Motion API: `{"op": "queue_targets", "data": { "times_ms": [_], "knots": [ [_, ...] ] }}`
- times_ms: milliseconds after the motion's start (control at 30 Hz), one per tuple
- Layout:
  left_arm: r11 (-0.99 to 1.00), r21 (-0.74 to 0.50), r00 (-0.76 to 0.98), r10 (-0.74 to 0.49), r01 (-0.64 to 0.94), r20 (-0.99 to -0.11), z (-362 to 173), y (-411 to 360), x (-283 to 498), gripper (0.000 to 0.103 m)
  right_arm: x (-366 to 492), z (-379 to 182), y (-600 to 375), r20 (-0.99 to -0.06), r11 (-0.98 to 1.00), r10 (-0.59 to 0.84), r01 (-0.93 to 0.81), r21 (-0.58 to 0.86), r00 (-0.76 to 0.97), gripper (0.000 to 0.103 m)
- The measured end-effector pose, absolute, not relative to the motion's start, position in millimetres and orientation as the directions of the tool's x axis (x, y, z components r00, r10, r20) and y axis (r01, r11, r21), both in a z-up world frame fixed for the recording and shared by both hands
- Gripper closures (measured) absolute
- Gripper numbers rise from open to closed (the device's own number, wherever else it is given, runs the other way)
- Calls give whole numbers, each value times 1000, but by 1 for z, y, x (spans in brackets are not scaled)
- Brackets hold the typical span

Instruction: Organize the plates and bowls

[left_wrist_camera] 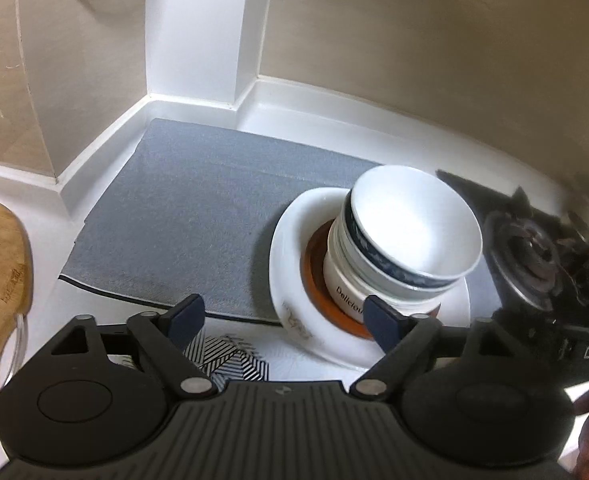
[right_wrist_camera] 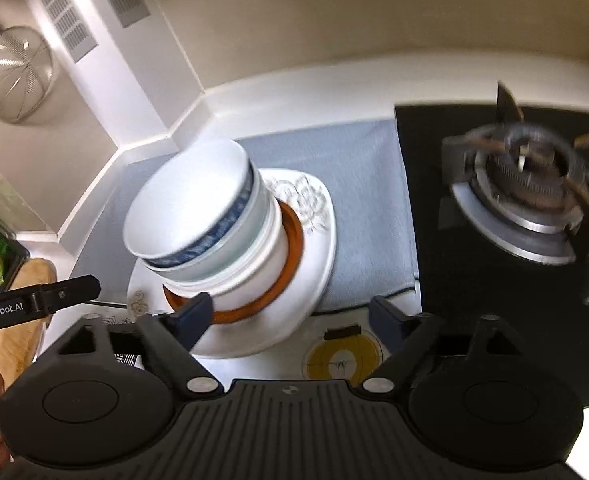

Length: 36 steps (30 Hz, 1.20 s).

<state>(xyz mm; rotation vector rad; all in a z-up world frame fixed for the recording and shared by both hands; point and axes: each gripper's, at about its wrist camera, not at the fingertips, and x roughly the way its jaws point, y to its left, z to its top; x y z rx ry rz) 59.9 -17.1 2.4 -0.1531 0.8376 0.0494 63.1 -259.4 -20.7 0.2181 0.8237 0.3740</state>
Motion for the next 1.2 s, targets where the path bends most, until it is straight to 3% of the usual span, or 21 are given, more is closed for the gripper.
{"op": "queue_targets", "data": {
  "times_ms": [67, 200, 1200],
  "knots": [
    [989, -127, 672, -46, -73, -739, 6, -15, 58, 0, 58, -12, -252, -676, 931, 365, -225, 289, 641, 6],
    [994, -108, 672, -62, -26, -738, 11, -15, 53, 0, 45, 3, -236, -672, 947, 320, -225, 228, 667, 1],
    [987, -131, 676, -160, 94, -720, 15, 16, 29, 0, -14, 36, -176, -695, 985, 170, -102, 139, 699, 1]
  ]
}}
